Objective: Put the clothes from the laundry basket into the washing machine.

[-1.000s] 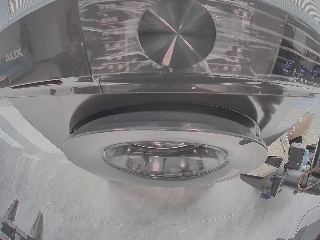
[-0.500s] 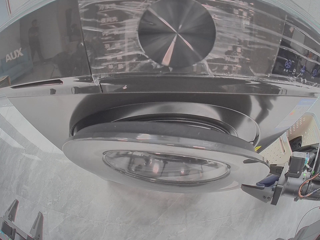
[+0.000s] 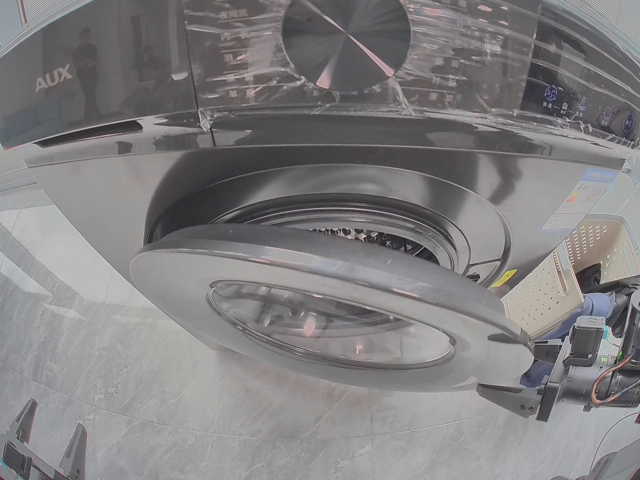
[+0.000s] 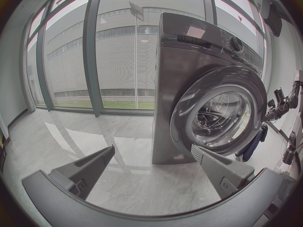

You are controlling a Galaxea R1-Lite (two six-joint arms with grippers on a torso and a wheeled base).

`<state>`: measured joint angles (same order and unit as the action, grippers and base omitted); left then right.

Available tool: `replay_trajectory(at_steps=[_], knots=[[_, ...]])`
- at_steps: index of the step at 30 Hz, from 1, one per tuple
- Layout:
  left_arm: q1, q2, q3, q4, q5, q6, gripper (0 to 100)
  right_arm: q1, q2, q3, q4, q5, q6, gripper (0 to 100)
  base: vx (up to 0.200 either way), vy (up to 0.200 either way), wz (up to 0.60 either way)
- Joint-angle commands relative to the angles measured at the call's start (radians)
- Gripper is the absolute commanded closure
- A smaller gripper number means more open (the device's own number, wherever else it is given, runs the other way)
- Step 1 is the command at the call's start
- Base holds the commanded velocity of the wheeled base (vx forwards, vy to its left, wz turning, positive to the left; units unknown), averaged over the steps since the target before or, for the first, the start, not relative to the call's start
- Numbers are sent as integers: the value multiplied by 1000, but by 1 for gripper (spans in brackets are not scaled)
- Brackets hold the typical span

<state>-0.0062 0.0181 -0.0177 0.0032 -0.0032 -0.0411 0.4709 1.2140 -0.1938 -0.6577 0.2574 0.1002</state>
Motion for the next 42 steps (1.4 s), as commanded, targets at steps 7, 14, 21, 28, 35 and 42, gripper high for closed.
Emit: replay_trajectory(at_steps=[7,14,21,28,35,42], knots=[[0,-18,16,0,0,0,0,0,33,-52,-5,-3,6,0,0,0,0],[0,-18,16,0,0,0,0,46,70,-26,-3,-3,6,0,-171,0,0],[0,-18,16,0,0,-2,0,51,61,-7,-5,-3,4,0,0,0,0],[0,-18,16,0,0,0,0,37,67,-70,-8,-4,10,0,-86,0,0],[0,-18,16,0,0,-2,0,54,71,-64,-5,-4,10,0,-86,0,0],[0,-18,16,0,0,-2,0,60,73,-58,-10,-3,7,0,0,0,0]])
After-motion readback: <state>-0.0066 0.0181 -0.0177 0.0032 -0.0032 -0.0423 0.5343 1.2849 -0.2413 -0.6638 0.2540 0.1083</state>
